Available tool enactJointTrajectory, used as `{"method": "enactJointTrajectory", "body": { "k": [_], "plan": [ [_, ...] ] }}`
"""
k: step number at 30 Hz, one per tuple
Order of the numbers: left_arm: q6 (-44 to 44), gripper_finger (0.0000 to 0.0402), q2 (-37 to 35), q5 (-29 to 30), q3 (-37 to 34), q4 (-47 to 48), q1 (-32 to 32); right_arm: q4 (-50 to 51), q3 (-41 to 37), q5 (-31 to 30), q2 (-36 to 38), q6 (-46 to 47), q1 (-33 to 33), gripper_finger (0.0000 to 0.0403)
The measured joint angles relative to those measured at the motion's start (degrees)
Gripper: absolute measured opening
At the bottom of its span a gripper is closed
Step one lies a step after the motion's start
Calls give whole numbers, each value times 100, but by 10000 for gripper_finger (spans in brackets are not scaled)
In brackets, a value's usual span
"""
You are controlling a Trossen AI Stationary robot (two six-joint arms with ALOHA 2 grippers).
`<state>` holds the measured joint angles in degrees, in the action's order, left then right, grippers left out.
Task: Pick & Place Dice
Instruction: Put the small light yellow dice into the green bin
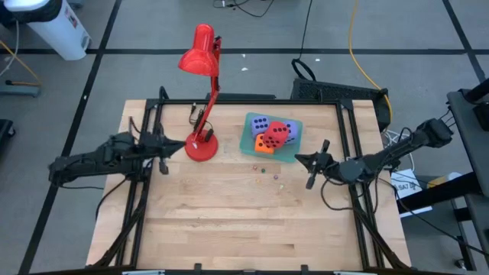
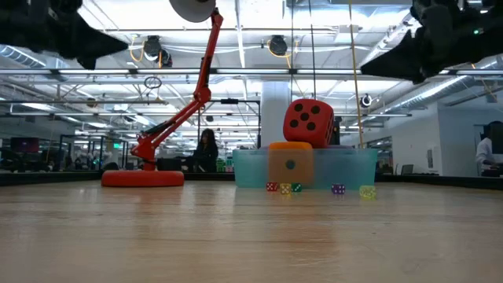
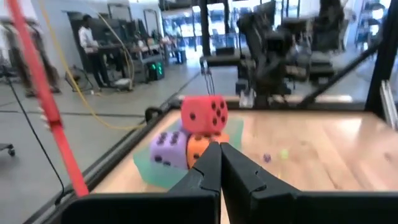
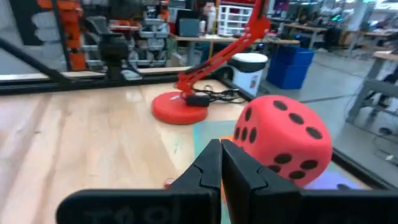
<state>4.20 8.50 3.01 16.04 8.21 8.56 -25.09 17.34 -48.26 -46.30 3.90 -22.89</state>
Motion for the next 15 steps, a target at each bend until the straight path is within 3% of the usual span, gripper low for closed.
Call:
{"method": "enactJointTrajectory", "body": {
  "k": [7,11,15],
  "plan": [
    [291,7,496,255,-106,10,0,-724,2,634,-509,-398,267,4],
    [429,3,586,396,-106,-35,0,-649,2,653,-760,248,243,16],
    [587,12,574,491,-106,-84,0,-640,15,790,-1155,993,93,61]
  ]
}}
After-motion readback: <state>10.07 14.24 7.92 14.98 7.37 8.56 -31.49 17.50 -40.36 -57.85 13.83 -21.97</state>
